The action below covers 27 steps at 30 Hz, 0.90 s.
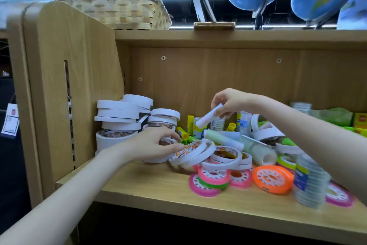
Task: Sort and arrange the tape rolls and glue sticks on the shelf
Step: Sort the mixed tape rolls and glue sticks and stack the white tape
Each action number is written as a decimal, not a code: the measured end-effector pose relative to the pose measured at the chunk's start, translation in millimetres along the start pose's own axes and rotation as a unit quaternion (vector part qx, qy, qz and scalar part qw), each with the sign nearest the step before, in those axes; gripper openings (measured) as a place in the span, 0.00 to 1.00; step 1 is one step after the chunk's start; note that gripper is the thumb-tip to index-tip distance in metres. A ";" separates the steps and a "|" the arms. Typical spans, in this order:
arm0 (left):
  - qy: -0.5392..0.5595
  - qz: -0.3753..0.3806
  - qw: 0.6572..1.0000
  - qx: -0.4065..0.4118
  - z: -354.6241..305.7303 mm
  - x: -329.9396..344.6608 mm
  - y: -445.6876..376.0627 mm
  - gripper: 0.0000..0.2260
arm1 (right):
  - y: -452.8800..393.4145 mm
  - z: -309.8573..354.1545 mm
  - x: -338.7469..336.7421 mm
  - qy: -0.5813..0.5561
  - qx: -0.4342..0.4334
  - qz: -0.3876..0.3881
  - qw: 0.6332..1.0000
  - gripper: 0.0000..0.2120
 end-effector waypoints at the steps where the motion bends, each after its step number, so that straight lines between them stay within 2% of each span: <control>1: -0.006 -0.004 1.000 0.007 -5.3 0.5 -2.5 0.15 | 6.3 -1.5 -7.8 0.002 0.006 -0.011 1.000 0.05; 5: 0.018 -0.023 0.999 0.014 -25.8 -0.9 -18.8 0.19 | 29.3 -9.0 -23.3 0.055 0.021 -0.031 0.998 0.07; 7: 0.014 -0.012 1.000 0.017 -36.4 4.7 -28.4 0.17 | 36.3 -14.2 -4.5 0.125 0.018 0.032 0.991 0.05; 9: 0.005 0.004 1.000 0.021 -44.4 13.0 -37.7 0.17 | 42.7 -23.0 26.0 0.134 0.017 0.127 0.983 0.02; 12: 0.009 0.024 0.999 0.024 -49.7 24.0 -49.0 0.15 | 50.1 -29.0 51.2 0.119 0.044 0.208 0.970 0.10; 14: 0.005 0.016 1.000 0.021 -47.0 23.2 -55.6 0.14 | 45.8 -27.1 52.7 0.165 0.034 0.212 0.963 0.12; 16: -0.034 -0.012 0.999 0.015 -38.9 16.0 -61.9 0.13 | 40.3 -24.2 53.5 0.161 0.024 0.201 0.966 0.12; 20: -0.117 -0.064 0.991 -0.003 -18.6 2.7 -75.9 0.16 | 38.6 -25.8 50.3 0.073 0.037 0.173 0.981 0.12; 23: -0.181 -0.032 0.983 0.012 -14.8 8.8 -89.1 0.24 | 44.1 -27.6 39.1 0.013 0.039 0.154 0.987 0.09; 27: -0.399 -0.006 0.916 0.036 -15.8 17.7 -105.1 0.31 | 50.7 -24.0 16.7 -0.017 0.021 0.134 0.991 0.07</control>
Point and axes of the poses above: each hand's wrist, its own y-axis away from the middle knuckle, its own x-axis out of the palm, z = x × y, the point moved 10 cm from there along -y, towards the middle knuckle, and after that the axes turned 8 degrees about -x, right-handed, at the moved point
